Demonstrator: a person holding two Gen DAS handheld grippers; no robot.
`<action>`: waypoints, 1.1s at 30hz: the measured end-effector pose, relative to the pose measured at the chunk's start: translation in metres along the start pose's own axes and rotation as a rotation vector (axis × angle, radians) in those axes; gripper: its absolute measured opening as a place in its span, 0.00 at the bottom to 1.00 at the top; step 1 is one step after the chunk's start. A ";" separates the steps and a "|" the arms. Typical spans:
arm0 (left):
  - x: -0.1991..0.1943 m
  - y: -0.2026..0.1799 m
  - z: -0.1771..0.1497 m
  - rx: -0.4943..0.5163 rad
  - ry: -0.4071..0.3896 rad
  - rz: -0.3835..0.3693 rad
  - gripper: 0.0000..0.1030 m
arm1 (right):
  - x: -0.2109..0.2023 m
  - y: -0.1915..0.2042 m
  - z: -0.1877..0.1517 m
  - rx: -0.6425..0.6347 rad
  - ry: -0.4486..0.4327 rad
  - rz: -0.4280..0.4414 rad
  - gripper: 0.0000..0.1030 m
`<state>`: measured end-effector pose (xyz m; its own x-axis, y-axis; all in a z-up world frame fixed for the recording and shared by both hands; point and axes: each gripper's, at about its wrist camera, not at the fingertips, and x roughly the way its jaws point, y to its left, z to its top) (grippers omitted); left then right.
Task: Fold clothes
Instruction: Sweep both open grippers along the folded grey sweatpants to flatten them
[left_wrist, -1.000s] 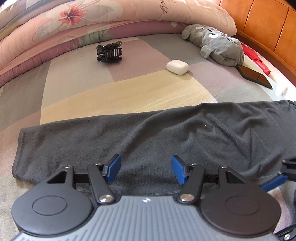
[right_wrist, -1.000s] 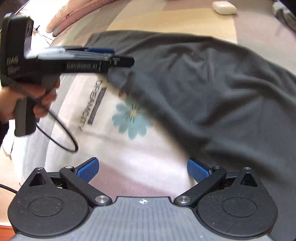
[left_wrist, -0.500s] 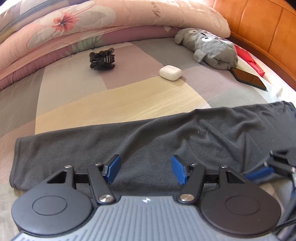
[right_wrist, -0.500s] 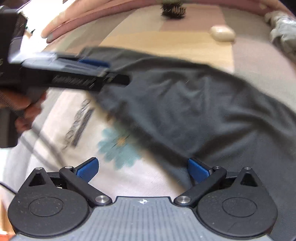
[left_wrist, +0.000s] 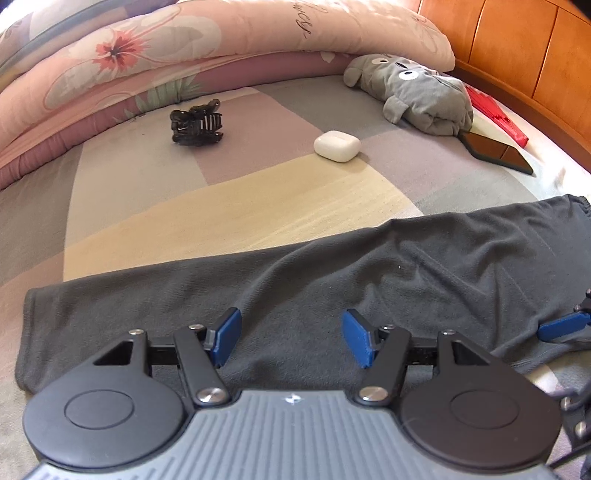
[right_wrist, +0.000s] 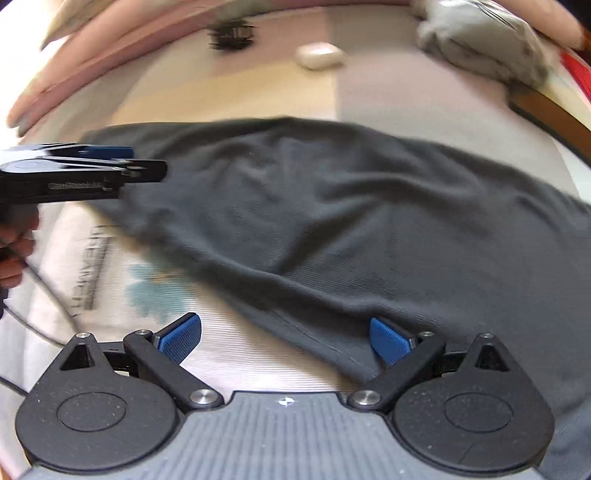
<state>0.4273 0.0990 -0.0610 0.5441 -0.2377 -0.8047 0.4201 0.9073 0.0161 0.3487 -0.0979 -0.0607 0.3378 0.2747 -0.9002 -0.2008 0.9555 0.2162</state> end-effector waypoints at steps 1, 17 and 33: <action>0.004 -0.001 -0.002 0.005 0.020 0.012 0.60 | 0.003 0.002 -0.002 -0.009 0.011 -0.011 1.00; 0.005 -0.001 -0.020 0.011 0.071 0.041 0.62 | 0.000 -0.038 -0.005 0.085 0.077 -0.125 1.00; 0.010 -0.070 -0.015 0.147 0.069 -0.126 0.65 | -0.032 -0.059 -0.001 0.124 0.032 -0.132 1.00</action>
<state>0.3925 0.0386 -0.0795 0.4317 -0.3172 -0.8444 0.5858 0.8104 -0.0050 0.3484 -0.1629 -0.0447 0.3237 0.1444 -0.9351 -0.0407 0.9895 0.1387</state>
